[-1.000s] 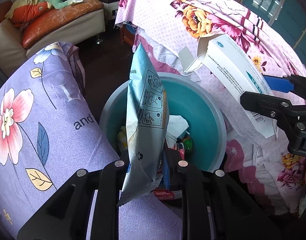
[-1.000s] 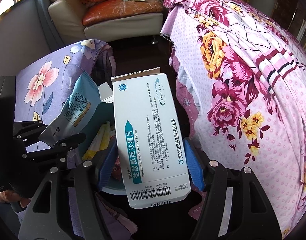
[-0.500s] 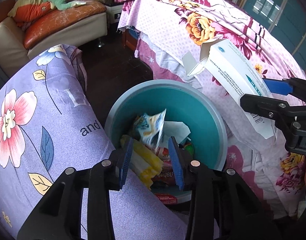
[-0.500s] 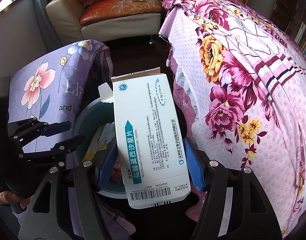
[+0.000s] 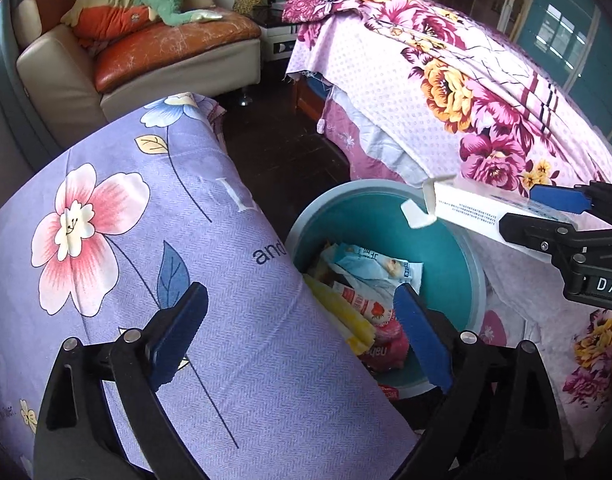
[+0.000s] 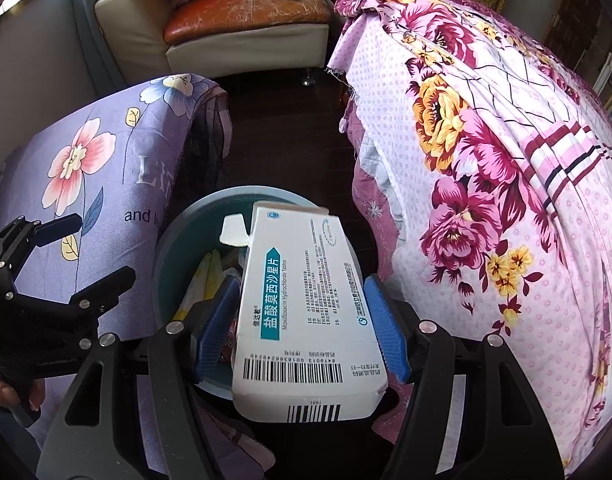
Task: Collect trash
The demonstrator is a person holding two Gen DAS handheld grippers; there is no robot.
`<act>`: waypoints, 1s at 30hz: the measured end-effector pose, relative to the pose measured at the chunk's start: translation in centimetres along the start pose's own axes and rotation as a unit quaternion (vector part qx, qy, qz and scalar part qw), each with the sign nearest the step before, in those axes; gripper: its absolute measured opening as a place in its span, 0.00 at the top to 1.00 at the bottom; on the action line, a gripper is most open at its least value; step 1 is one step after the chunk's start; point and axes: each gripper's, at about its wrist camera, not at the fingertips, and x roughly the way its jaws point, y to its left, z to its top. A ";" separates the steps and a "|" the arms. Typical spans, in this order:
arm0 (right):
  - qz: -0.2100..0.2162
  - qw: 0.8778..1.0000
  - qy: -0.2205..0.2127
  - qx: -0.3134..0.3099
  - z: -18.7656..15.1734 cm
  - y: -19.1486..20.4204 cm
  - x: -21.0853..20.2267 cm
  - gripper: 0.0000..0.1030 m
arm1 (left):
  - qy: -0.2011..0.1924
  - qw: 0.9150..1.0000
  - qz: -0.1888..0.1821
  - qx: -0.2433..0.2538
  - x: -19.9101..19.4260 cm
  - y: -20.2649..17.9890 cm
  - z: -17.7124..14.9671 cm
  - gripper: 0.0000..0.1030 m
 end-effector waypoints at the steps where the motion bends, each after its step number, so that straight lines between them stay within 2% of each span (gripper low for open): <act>1: 0.000 1.000 0.001 -0.001 0.0 0.2 0.1 0.42 | -0.001 1.000 0.002 -0.004 -0.1 0.4 -0.1 0.08; 2: 0.002 1.000 0.002 -0.003 0.1 0.4 0.2 0.51 | -0.003 1.000 0.003 -0.007 -0.2 0.8 -0.3 0.07; 3: 0.006 1.000 0.007 -0.004 0.2 0.6 0.5 0.65 | -0.003 1.000 0.004 -0.010 -0.2 1.1 -0.5 0.07; 11: 0.010 1.000 0.025 -0.010 0.7 2.2 1.8 0.66 | 0.006 1.000 0.015 -0.025 0.0 2.9 -1.2 0.07; 12: 0.010 1.000 0.027 -0.012 0.7 2.3 1.8 0.58 | 0.007 0.999 0.018 -0.025 0.0 3.0 -1.3 0.07; 13: 0.011 0.999 0.028 -0.012 0.6 2.4 1.7 0.43 | 0.007 0.999 0.022 -0.027 -0.1 3.1 -1.4 0.07; 15: 0.008 1.000 0.023 -0.020 0.3 2.8 1.3 0.26 | 0.012 0.999 0.024 -0.031 -0.2 3.3 -1.6 0.07; 20: 0.003 0.999 0.024 -0.033 -1.0 3.7 0.3 0.18 | 0.029 0.998 0.033 -0.042 -0.9 3.7 -2.6 0.07; 30: -0.008 0.999 0.013 -0.049 -4.3 5.6 -2.8 0.10 | 0.017 0.997 0.053 -0.053 -4.8 4.2 -5.3 0.04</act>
